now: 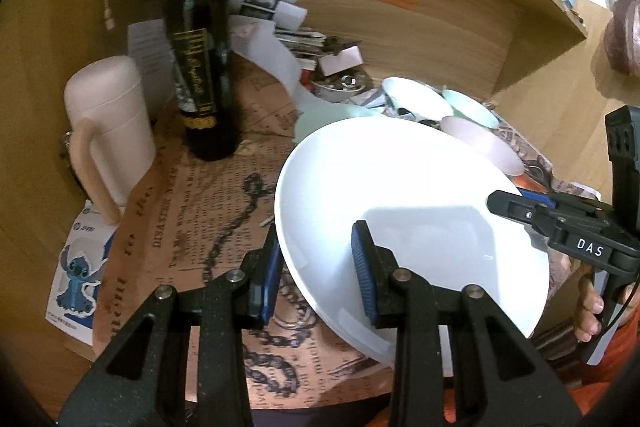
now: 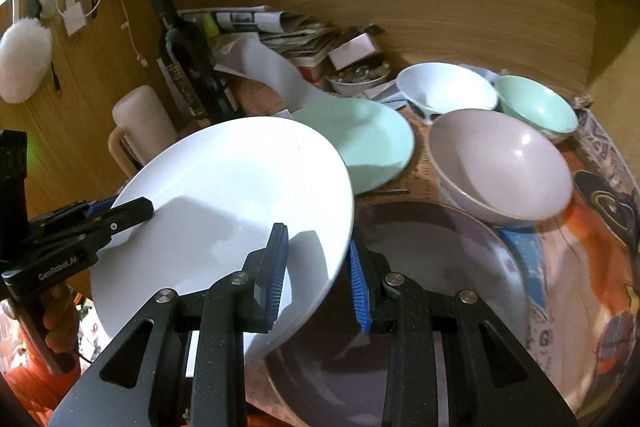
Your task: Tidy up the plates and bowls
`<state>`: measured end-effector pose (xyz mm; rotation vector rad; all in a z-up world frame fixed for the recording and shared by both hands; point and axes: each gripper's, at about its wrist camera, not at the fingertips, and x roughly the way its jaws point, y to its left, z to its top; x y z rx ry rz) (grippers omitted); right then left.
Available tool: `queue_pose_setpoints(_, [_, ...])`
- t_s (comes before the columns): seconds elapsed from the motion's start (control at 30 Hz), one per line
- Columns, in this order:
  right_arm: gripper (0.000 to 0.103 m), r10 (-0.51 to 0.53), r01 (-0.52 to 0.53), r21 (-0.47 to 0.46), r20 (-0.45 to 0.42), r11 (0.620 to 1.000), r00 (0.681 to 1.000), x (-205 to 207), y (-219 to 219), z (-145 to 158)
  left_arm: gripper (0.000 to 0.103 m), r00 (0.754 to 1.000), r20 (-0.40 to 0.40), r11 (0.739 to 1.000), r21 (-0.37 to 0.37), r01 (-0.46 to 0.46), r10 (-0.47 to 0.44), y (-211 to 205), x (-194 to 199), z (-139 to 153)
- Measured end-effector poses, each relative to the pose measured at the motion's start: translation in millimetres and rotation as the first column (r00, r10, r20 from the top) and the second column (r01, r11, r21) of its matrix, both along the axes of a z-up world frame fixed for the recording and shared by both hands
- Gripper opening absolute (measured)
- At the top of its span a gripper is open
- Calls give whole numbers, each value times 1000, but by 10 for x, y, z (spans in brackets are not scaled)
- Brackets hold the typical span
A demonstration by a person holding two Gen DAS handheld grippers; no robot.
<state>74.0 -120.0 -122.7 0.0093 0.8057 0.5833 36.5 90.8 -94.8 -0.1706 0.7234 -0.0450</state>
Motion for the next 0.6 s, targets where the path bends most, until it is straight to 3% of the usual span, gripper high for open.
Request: queue_pose_setpoints(0.6, [27,-112,112,11,-2,994,994,-220,-589,-44,34,992,-12,992,-4,125,-125,-563,86,20])
